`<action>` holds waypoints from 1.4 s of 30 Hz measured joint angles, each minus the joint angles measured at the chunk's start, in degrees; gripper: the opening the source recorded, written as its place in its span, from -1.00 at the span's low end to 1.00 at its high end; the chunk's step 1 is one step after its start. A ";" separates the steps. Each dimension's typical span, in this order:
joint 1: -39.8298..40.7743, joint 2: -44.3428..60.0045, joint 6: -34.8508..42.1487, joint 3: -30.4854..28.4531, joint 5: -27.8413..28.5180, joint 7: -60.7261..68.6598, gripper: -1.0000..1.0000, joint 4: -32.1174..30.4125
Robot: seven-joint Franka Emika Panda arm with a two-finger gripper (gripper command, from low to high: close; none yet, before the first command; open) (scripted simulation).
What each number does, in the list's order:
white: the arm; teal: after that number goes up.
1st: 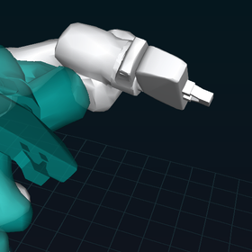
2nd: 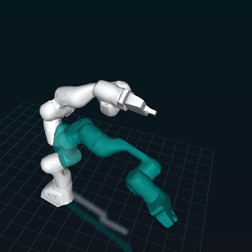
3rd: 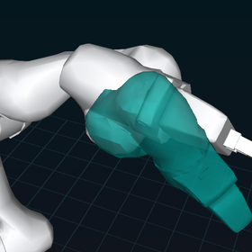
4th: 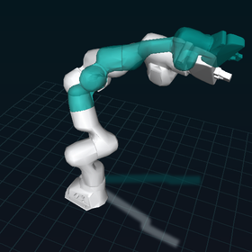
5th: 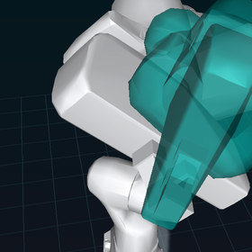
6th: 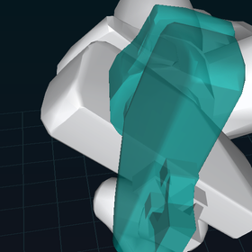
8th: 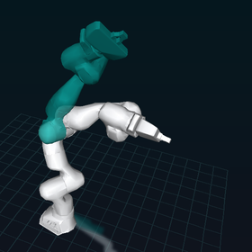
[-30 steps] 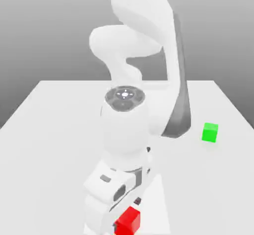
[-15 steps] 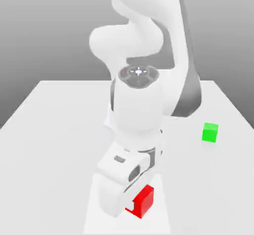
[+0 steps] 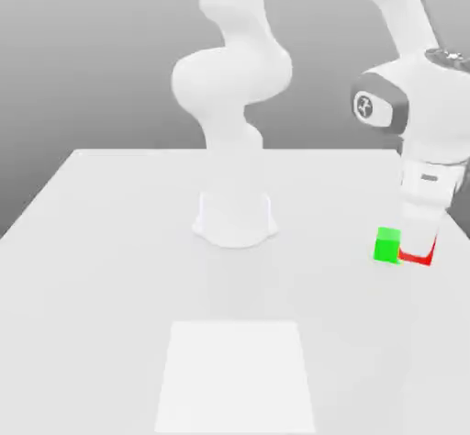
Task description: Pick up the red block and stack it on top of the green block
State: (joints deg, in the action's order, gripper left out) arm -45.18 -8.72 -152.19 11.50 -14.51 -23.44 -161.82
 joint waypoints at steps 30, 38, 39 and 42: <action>-1.42 -0.45 -9.45 16.91 9.37 -22.09 -1.00 -7.76; 0.51 3.57 -12.81 17.71 13.19 -24.71 -1.00 -7.74; 0.68 4.07 -13.23 17.75 13.62 -25.01 -1.00 -7.75; 1.08 5.53 -14.49 17.81 14.77 -25.84 -1.00 -7.77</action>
State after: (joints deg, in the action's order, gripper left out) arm -44.09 -3.18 -166.67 29.31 0.26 -49.29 -169.59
